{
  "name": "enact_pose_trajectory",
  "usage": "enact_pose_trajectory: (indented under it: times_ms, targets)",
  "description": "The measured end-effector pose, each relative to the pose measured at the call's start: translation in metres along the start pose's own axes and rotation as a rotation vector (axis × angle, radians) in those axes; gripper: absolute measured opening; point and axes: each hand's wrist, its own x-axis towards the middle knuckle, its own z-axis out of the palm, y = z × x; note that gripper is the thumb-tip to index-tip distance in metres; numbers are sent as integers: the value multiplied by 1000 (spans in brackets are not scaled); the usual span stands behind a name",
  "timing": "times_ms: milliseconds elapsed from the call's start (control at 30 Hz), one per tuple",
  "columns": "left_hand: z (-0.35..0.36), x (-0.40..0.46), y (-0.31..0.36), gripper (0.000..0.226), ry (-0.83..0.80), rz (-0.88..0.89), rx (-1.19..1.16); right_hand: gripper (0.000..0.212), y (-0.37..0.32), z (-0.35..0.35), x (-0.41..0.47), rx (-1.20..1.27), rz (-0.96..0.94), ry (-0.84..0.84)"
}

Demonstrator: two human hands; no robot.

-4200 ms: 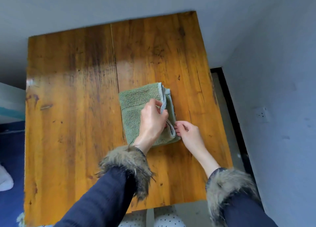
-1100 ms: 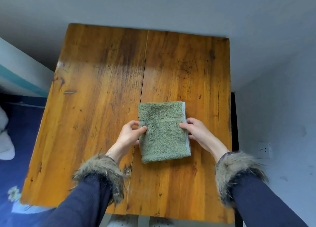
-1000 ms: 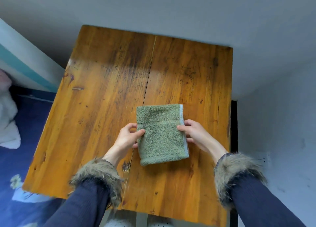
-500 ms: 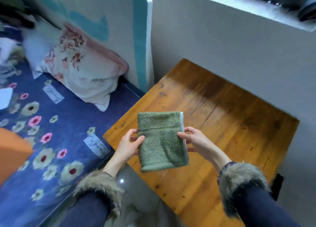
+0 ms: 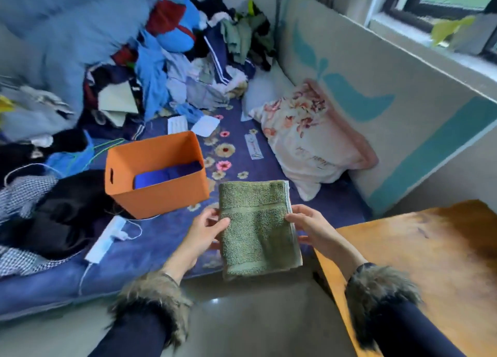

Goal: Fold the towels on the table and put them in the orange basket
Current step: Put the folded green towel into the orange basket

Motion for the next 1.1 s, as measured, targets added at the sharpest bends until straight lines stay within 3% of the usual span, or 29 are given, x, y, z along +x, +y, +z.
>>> enact_pose_trajectory:
  times_ms: [200,500,867,967,1100]
  targets:
    - [-127,9,-17,10,159,-19,-100,6,-47,120,49,-69,-65,-156]
    - [-214,58,-34,4,226,-139,-223,5,-86,207,139,-169,-9,-285]
    - [-303,251,-36,10,319,-287,-110,12,-148,291,346,-130,155,-348]
    - [-323,309,-53,27,312,-381,-23,12,-146,316,407,-129,243,-328]
    - [-334,368,-93,33,324,-470,126,11,-122,347,468,-153,355,-323]
